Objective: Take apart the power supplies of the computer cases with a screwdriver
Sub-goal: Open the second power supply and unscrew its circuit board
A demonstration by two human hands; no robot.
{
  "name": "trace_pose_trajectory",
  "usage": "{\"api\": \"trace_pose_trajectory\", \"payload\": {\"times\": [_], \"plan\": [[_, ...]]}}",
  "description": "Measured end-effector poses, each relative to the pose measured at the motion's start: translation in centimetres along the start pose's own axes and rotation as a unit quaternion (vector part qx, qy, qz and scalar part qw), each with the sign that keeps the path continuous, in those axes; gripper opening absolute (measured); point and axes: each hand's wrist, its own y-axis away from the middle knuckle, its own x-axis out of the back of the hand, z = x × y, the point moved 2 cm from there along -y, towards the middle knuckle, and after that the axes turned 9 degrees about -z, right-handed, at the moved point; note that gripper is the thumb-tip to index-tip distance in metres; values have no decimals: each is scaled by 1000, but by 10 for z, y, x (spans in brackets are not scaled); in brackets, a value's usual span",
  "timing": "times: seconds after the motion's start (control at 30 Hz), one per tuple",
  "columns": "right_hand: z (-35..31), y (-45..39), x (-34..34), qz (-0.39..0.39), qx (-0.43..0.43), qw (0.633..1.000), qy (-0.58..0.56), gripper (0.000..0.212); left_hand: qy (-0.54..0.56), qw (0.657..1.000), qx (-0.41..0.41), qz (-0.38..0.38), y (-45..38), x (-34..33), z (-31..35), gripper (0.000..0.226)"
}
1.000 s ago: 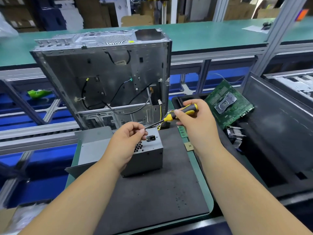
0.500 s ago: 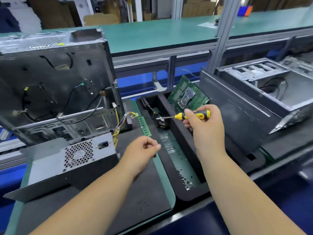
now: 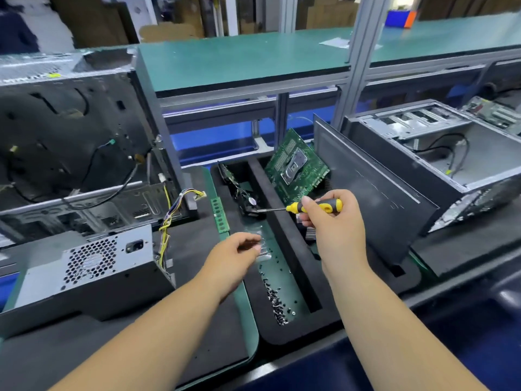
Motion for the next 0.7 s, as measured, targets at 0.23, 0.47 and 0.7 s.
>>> {"api": "trace_pose_trajectory", "payload": {"times": [0.23,0.47,0.7], "plan": [[-10,-9,-39,-83,18,996,-17,19,0,993,-69,97,21,60,16,24],[-16,7,-120,-216,27,976,-8,13,-35,965,-59,253,74,141,-9,31],[-20,40,-205,-319,37,947,0,14,-8,906,85,415,122,216,-62,20]]}}
